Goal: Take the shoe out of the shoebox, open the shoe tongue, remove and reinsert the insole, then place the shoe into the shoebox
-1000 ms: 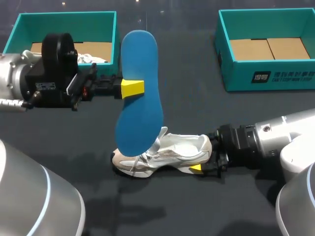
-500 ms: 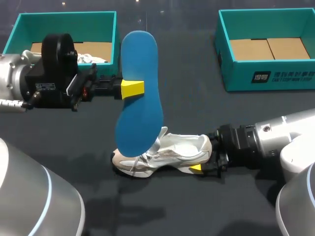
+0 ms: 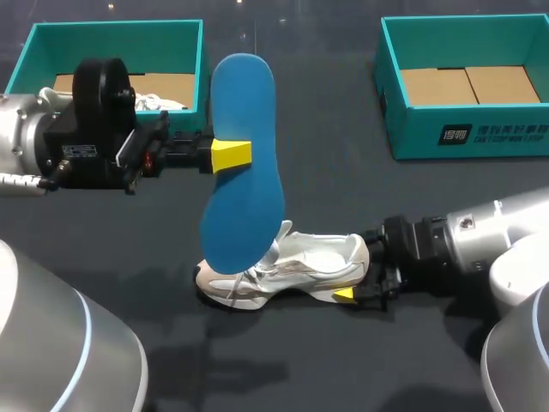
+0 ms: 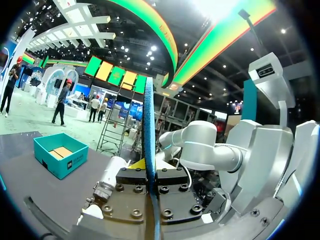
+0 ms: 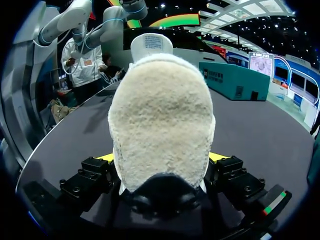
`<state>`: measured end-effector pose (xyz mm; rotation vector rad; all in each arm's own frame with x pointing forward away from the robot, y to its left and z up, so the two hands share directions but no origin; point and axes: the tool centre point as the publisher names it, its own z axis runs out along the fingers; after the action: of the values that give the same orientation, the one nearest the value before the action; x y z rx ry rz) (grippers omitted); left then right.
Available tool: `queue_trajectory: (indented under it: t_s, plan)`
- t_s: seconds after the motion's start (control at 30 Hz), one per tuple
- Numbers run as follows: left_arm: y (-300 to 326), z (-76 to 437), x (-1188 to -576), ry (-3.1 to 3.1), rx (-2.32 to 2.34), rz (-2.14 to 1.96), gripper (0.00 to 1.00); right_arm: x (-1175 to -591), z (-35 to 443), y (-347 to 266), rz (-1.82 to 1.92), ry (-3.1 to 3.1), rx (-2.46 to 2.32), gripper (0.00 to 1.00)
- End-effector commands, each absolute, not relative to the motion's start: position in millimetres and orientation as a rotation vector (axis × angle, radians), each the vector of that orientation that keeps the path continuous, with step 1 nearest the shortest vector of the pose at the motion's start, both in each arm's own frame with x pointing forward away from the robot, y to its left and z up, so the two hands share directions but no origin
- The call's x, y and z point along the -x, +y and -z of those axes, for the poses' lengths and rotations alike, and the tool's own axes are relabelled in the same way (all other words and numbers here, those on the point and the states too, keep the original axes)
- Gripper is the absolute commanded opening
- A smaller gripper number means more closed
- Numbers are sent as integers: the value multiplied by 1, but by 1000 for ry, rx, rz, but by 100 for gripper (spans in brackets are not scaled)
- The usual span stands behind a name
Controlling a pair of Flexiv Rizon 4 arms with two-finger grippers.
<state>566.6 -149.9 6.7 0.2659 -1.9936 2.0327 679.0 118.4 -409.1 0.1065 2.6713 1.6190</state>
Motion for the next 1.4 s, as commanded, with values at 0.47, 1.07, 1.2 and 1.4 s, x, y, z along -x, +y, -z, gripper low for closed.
queue_trajectory:
  t_s: [0.47,1.07,1.2,1.4]
  plan:
    - [-150,-6,-566,-1993,-266,-2035,0,-673,375,102,-1109,2977,-148,100]
    - [-150,-6,-566,-1993,-266,-2035,0,-668,366,102,-939,3049,-181,100]
    - [-150,-6,-566,-1993,-266,-2035,0,-667,357,111,-769,3122,-299,100]
    - [-150,-6,-566,-1993,-266,-2035,0,-659,345,115,-532,3204,-511,100]
